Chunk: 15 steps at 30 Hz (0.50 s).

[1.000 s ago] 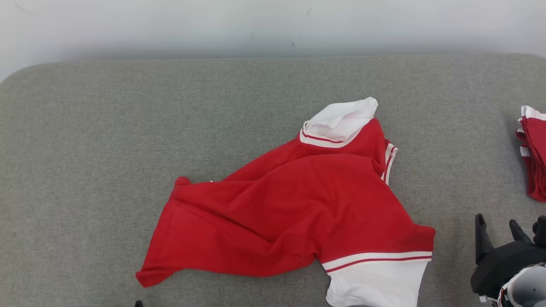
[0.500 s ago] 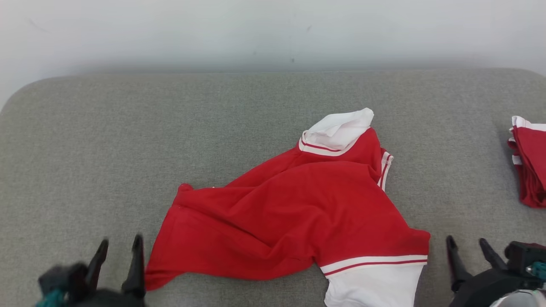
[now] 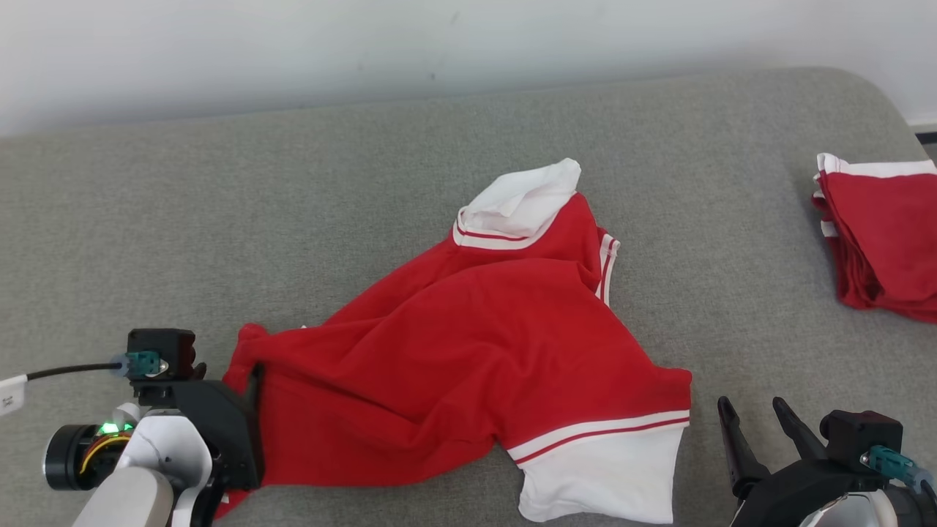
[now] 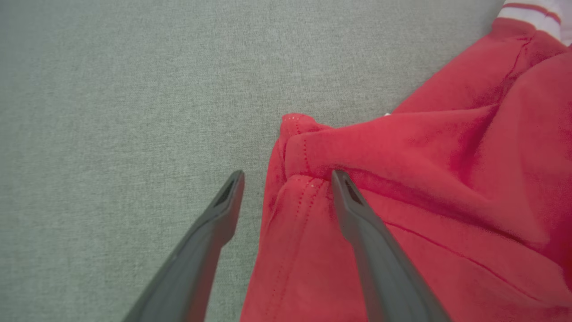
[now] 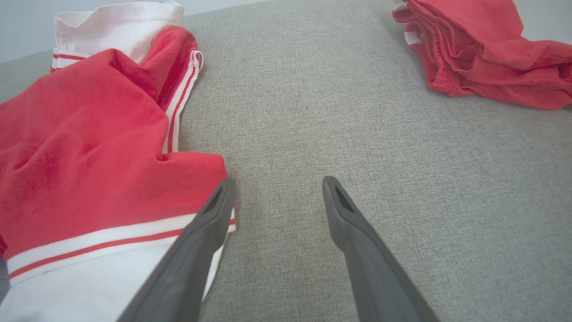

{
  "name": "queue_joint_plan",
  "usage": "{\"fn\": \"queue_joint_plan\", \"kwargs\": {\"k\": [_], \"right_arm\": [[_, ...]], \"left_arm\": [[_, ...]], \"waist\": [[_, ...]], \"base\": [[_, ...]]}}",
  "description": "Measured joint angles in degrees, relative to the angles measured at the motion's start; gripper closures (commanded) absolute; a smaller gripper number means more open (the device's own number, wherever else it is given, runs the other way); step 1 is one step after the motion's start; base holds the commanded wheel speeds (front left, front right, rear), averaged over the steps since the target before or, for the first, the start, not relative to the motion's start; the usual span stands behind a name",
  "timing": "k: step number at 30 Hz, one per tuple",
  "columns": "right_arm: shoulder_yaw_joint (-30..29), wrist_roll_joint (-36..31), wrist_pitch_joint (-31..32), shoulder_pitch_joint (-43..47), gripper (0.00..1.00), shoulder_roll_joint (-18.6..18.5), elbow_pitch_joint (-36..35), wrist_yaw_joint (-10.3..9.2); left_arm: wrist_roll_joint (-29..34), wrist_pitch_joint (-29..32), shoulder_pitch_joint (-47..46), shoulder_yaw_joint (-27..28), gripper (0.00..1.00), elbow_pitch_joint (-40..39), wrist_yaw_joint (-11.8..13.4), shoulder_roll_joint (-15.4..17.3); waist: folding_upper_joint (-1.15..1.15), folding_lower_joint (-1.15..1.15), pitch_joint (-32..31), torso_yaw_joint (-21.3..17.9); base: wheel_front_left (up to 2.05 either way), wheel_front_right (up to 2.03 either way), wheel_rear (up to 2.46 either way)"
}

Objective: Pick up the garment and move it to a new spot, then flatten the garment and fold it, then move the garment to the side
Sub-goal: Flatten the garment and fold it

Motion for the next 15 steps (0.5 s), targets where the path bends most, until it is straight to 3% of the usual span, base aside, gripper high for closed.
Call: {"fn": "queue_joint_plan", "kwargs": {"k": [6,15], "right_arm": [[-0.4,0.0,-0.4,-0.1,0.00,0.0,0.2,0.00],[-0.3,0.6,-0.5,-0.8,0.00,0.0,0.5,0.00]], "left_arm": [[0.3,5.3,1.0,-1.0,0.00,-3.6,1.9,1.5],[1.5,7.9,3.7,-2.1,0.00,-10.6,3.8,3.0]], "waist": [[0.00,0.00,1.6,-0.8],[0.00,0.00,2.6,0.0]], "base": [[0.00,0.00,0.00],[0.00,0.00,0.00]]}}
